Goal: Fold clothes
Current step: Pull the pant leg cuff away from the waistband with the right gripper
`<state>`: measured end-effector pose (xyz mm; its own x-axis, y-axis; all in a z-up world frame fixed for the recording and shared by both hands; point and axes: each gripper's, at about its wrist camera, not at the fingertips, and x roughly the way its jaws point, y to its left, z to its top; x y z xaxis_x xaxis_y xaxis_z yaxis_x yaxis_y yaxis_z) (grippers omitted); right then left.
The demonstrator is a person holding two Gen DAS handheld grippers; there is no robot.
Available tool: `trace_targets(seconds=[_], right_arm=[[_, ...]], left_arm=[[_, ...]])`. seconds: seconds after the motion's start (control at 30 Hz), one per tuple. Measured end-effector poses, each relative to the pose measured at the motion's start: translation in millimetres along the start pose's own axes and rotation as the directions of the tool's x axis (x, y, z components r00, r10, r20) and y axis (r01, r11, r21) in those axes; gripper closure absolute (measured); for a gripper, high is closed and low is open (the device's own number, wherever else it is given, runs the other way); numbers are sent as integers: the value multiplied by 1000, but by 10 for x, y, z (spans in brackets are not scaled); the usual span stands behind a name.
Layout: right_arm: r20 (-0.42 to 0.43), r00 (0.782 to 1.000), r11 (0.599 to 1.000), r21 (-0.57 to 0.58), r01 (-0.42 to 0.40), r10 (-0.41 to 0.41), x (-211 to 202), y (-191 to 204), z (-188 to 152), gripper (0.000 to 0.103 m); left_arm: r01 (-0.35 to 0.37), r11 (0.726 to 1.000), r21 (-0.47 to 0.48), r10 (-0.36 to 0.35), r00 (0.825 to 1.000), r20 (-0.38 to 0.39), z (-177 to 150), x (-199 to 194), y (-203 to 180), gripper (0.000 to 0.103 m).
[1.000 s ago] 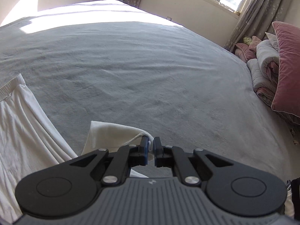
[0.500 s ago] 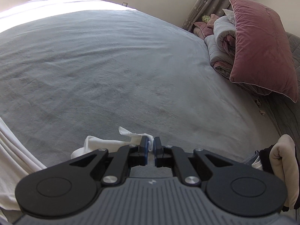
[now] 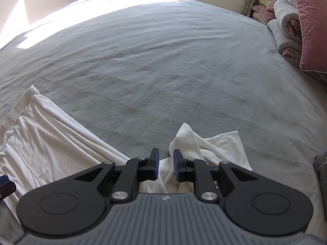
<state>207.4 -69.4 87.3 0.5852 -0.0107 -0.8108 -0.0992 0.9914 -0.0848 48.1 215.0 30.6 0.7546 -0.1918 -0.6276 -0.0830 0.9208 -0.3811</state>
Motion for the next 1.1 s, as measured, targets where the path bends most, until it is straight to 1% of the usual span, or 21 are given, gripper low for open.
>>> trace_targets(seconds=[0.03, 0.07, 0.1, 0.27, 0.3, 0.33, 0.37, 0.43, 0.6, 0.77, 0.8, 0.87, 0.97, 1.1], right_arm=[[-7, 1000, 1000, -14, -6, 6, 18, 60, -22, 79], [-12, 1000, 1000, -29, -7, 6, 39, 120, -47, 71], [-17, 1000, 999, -44, -7, 6, 61, 180, -71, 66], [-31, 999, 996, -90, 27, -30, 170, 303, -148, 66], [-33, 998, 994, -98, 41, -44, 190, 311, -169, 68], [-35, 998, 993, -105, 55, -59, 209, 320, -190, 73], [-31, 996, 990, -117, 75, -79, 211, 319, -209, 87], [-14, 996, 990, -117, 82, -84, 170, 284, -232, 91], [30, 995, 992, -79, 101, -99, -68, 172, -266, 93], [70, 993, 995, -8, 99, -98, -397, -41, -352, 94], [79, 992, 995, 7, 95, -95, -462, -88, -393, 95], [97, 991, 995, 38, 92, -96, -595, -180, -482, 102], [118, 989, 994, 77, 81, -90, -764, -306, -624, 102], [114, 989, 992, 100, 79, -90, -863, -417, -813, 102]], left_arm=[[1, 1000, -2, -1, 1000, -2, -2, 0, 5, 60], [2, 1000, -4, -2, 1000, -3, -4, 0, 11, 60], [5, 1000, -7, -5, 1000, -5, -7, -3, 23, 60], [14, 1000, -18, -14, 1000, -10, -8, -12, 58, 60], [15, 1000, -18, -15, 1000, -11, -8, -10, 63, 60], [15, 1000, -18, -16, 1000, -12, -8, -7, 65, 60], [15, 1000, -15, -15, 1000, -13, -9, -4, 65, 60], [13, 1000, -7, -13, 1000, -15, -14, 5, 63, 60], [13, 1000, 1, -12, 1000, -18, -20, 6, 87, 60], [16, 1000, 5, -16, 1000, -16, -43, -23, 126, 60], [17, 1000, 7, -17, 1000, -15, -50, -30, 132, 60], [19, 1000, 15, -19, 1000, -12, -66, -49, 147, 60], [20, 999, 26, -20, 1000, -8, -97, -88, 166, 60], [15, 999, 33, -15, 1000, -4, -129, -131, 188, 60]])
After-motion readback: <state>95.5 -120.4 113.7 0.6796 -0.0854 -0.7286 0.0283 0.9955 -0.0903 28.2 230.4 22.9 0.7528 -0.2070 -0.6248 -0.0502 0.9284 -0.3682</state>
